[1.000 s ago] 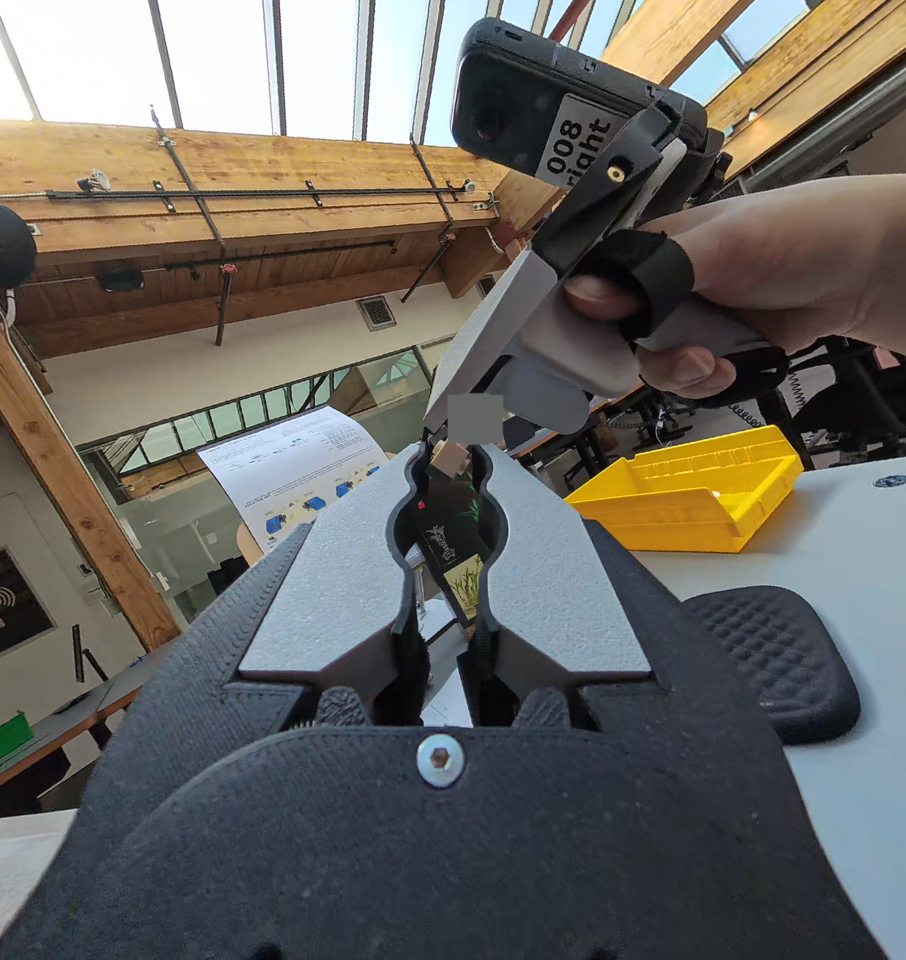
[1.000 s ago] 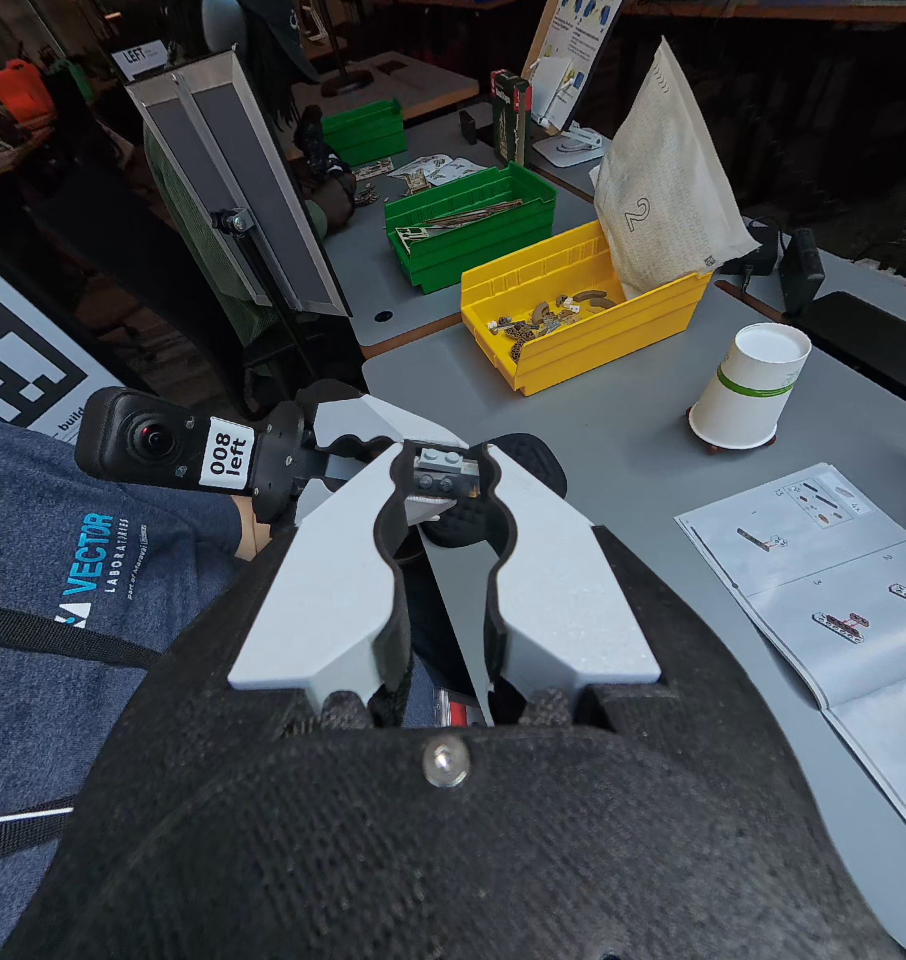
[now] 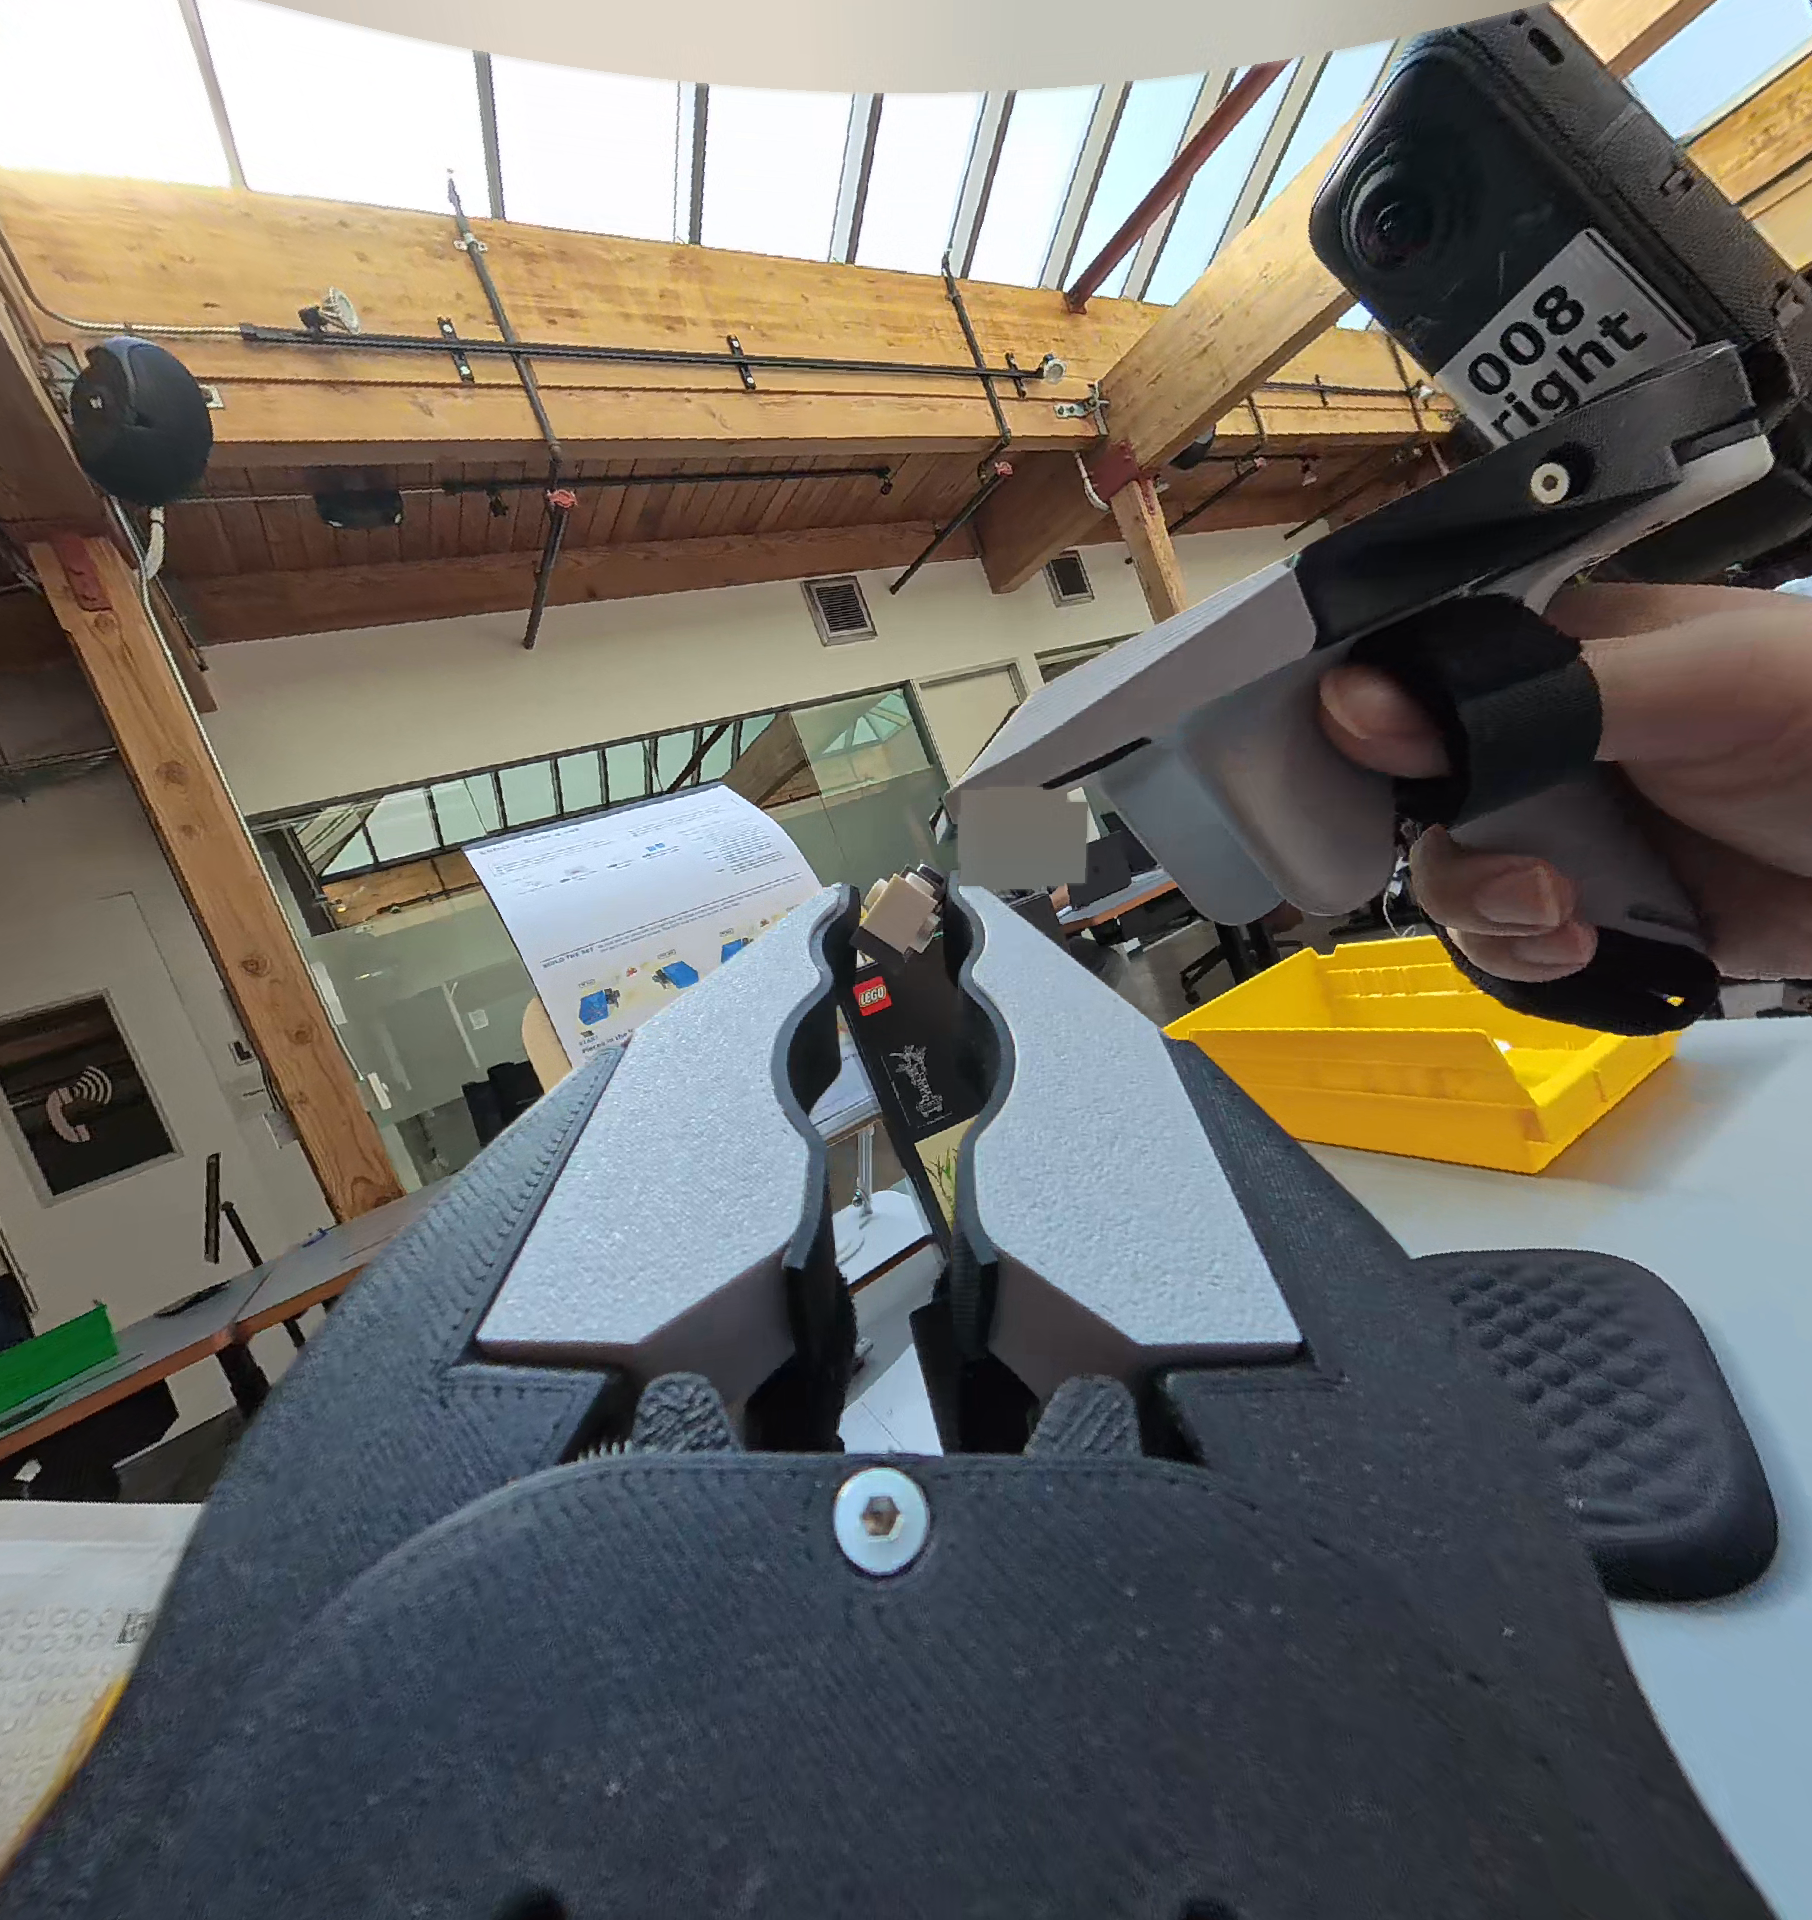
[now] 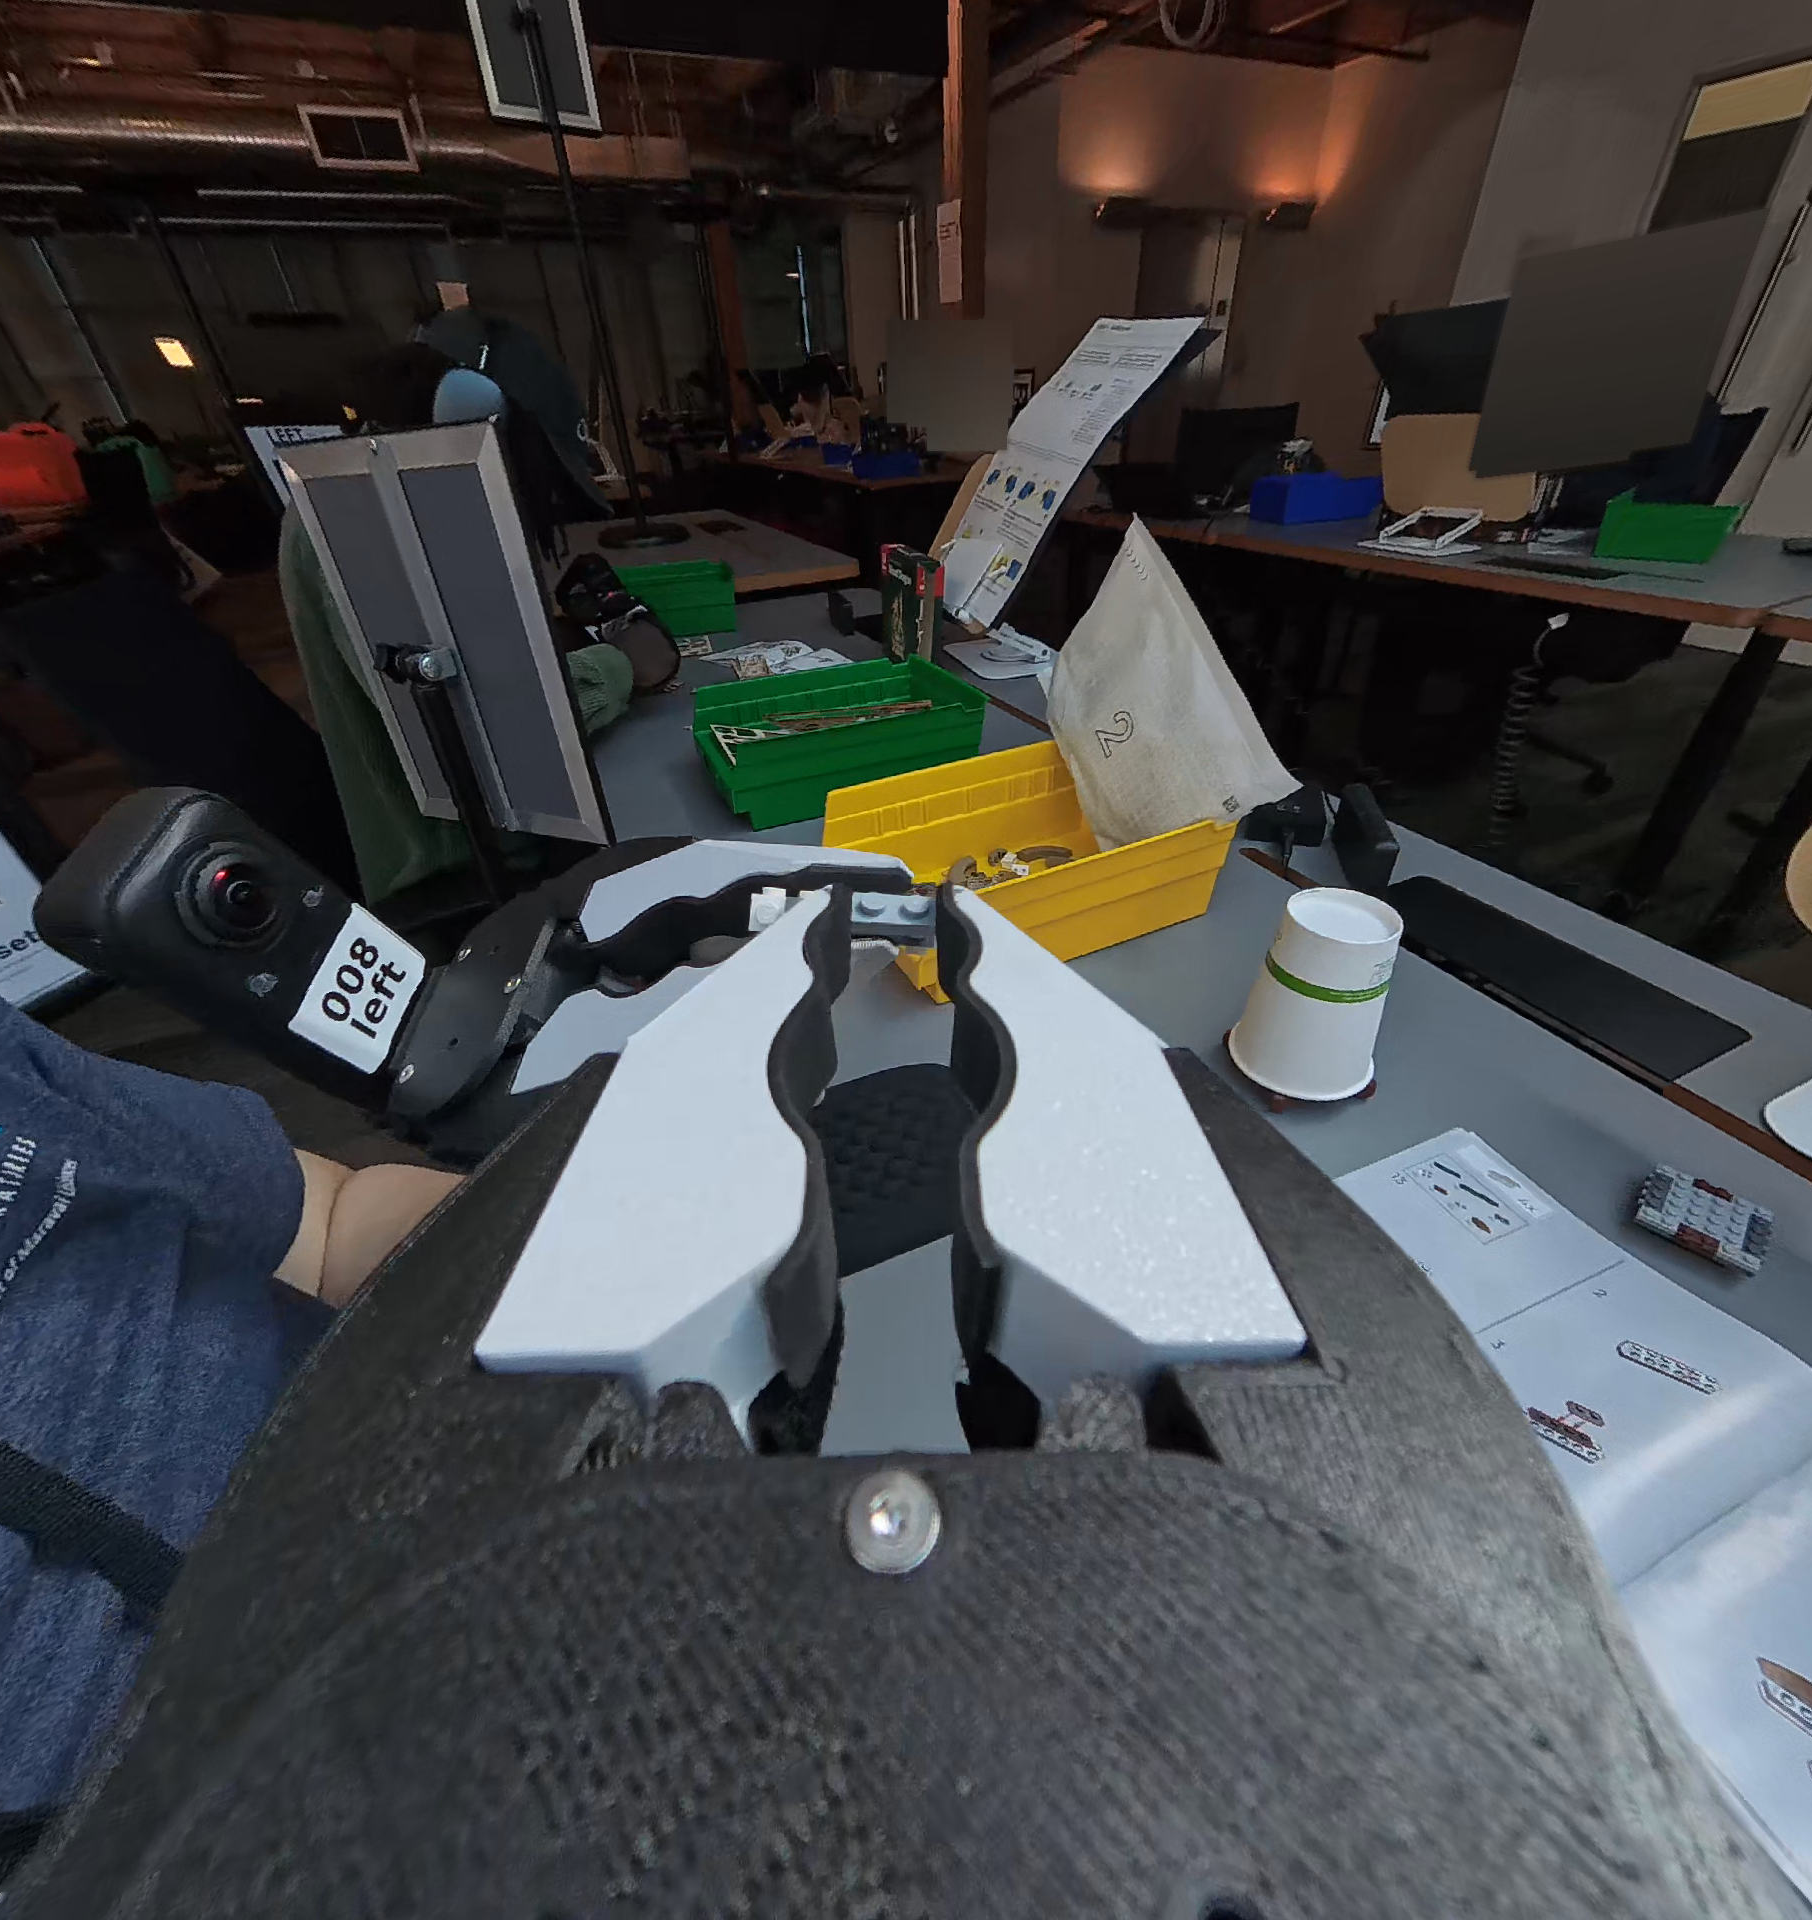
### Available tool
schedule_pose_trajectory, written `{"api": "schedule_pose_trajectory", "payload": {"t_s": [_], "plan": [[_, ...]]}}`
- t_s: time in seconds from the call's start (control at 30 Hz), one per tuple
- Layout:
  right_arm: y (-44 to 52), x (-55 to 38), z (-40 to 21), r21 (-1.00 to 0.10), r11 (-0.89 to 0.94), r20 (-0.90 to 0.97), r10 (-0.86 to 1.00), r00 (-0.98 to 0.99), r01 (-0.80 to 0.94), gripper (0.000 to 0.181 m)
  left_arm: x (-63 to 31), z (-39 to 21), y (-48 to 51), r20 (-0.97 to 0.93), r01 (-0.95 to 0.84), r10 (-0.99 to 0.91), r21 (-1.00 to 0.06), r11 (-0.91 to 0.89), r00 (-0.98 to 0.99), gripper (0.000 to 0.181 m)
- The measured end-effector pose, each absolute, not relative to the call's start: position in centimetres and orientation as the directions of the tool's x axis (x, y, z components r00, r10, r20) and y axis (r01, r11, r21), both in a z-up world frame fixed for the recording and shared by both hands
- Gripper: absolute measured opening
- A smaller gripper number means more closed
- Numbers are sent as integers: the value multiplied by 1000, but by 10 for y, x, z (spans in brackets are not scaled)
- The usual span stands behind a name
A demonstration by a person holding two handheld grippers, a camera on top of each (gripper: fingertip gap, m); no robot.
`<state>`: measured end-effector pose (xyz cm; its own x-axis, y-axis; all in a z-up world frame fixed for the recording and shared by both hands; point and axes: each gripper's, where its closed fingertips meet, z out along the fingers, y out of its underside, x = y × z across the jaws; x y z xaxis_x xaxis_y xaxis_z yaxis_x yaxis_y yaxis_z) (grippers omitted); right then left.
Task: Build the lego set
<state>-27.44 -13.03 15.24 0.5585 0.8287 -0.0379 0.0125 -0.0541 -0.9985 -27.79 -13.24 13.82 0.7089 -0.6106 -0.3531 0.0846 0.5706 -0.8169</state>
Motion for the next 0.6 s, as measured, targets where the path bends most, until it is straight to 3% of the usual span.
{"api": "schedule_pose_trajectory", "payload": {"t_s": [0.17,0.3,0.4,0.6], "plan": [[-126,-270,147,-999,-47,-35,816,577,6,15,-274,138,-138,-394,55,-589,-798,600,705,13],[-119,-251,141,-994,-58,-100,796,597,-88,15,-277,140,-140,-304,156,-679,-835,528,668,13],[-132,-265,116,-994,-87,-108,881,460,-67,14,-276,142,-141,-192,260,-780,-873,413,595,13],[-127,-270,103,-999,47,32,865,501,-17,14,-267,135,-138,73,400,-932,-913,81,355,13]]}}
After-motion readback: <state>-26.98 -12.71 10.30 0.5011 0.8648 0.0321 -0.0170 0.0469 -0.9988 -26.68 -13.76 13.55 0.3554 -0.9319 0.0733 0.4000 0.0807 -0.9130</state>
